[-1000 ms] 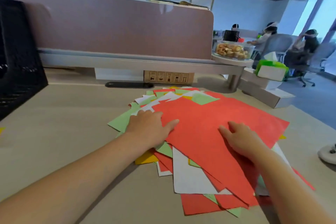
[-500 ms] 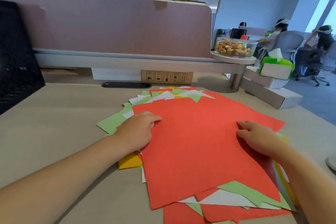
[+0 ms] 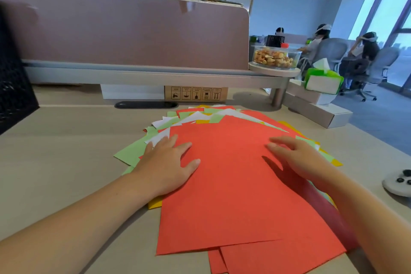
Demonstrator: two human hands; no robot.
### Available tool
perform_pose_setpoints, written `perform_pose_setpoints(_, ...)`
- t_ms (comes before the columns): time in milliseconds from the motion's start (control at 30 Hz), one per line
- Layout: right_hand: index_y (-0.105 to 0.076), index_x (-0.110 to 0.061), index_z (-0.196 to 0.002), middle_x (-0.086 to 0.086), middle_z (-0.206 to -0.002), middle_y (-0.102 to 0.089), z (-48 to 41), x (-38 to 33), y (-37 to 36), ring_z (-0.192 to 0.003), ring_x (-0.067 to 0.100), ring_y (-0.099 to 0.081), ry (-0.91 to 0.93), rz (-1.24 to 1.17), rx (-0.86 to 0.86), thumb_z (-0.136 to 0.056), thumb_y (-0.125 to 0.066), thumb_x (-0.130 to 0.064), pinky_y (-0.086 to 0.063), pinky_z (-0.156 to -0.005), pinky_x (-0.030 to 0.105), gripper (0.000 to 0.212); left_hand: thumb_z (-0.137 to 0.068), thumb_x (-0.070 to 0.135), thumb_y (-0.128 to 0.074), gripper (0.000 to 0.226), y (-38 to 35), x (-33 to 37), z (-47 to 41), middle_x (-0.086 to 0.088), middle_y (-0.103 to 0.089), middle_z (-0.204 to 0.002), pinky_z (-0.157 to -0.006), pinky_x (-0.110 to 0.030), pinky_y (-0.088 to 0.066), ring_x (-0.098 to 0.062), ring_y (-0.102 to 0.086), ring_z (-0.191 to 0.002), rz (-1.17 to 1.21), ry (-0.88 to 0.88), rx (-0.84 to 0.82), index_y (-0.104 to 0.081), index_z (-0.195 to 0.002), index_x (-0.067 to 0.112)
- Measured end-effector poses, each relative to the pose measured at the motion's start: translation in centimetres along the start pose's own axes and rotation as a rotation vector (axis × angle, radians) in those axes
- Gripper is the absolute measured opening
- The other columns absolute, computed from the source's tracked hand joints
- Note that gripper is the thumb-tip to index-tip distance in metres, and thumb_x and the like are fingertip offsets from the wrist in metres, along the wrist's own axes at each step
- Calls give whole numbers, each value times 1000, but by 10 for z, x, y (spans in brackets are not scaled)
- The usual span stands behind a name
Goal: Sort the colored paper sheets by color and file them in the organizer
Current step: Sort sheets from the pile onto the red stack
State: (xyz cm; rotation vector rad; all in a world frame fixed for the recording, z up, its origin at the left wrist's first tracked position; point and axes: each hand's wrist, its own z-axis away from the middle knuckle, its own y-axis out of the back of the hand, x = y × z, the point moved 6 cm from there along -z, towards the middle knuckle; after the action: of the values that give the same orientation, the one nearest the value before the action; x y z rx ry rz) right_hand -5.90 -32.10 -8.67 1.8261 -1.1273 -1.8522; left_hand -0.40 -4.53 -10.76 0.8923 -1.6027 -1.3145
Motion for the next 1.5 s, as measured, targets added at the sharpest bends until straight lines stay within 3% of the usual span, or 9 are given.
perform_pose_setpoints(100,-53,-10,-131,11,-134,-55,2,10,14,-122,26,-51,-170,181,193,-95,-48,-34,-37,-93,31,44,-90,67,-25,67,2,-4,-1,-7,-11,-159,-118,-48,-9,-25,-6,-147,-104,46,37,-21,-149,33)
perform_pose_setpoints(300,-54,-25,-134,-3,-132,-57,9,2,-7,-121,18,-51,-57,322,-42,-91,-49,-51,-36,-95,27,50,-95,57,-24,60,-4,1,4,-8,-26,-155,-117,-48,-11,-25,-16,-145,-31,15,-11,-20,-149,31)
perform_pose_setpoints(533,-63,-11,-96,4,-90,-58,7,10,7,-70,10,-52,-272,-524,199,-92,-57,-15,-45,-69,20,8,-95,58,-29,63,-6,3,5,-9,-2,-160,-119,-46,-6,-25,-4,-148,49,16,-49,-10,-151,35)
perform_pose_setpoints(733,-43,1,-129,29,-91,-46,11,35,12,-57,21,-48,-632,-897,266,-92,-45,-9,-54,-76,40,39,-89,69,-27,74,-9,-4,2,-11,2,-160,-118,-49,-10,-27,-7,-147,64,125,-18,-8,-151,33)
perform_pose_setpoints(867,-43,-4,-96,10,-79,-39,12,24,5,-38,21,-53,-635,-891,98,-94,-43,-11,-51,-67,38,7,-88,69,-29,74,-6,0,3,-10,1,-160,-117,-47,-15,-28,-13,-146,139,114,-2,-9,-151,34)
perform_pose_setpoints(1033,-69,-10,-83,4,-61,-48,15,26,1,-39,11,-25,-589,-529,-102,-82,-66,-32,-16,-34,15,22,-91,64,-32,71,-3,2,6,-10,3,-160,-118,-43,-16,-29,-12,-146,180,140,9,-12,-151,31)
perform_pose_setpoints(1200,-63,9,-93,19,-81,-61,11,16,-7,-62,24,-51,-433,-567,-71,-79,-72,-22,-43,-56,27,34,-93,59,-36,70,2,2,10,-8,-2,-160,-116,-41,-19,-27,-15,-146,252,146,56,-12,-152,29)
perform_pose_setpoints(1400,-65,6,-103,18,-77,-67,12,11,-11,-48,23,-62,-500,-827,-101,-83,-65,-10,-53,-47,26,26,-81,6,-67,64,27,1,6,5,-40,-144,-91,-17,-38,-4,-52,-112,676,-45,365,-44,-136,28)
perform_pose_setpoints(1500,-65,2,-107,17,-92,-72,19,4,-19,-59,26,-68,-507,-849,-232,-81,-67,-11,-59,-57,36,30,-72,-15,-64,80,30,-16,0,10,-54,-122,-76,-27,-54,-5,-62,-97,1075,86,391,-44,-134,30)
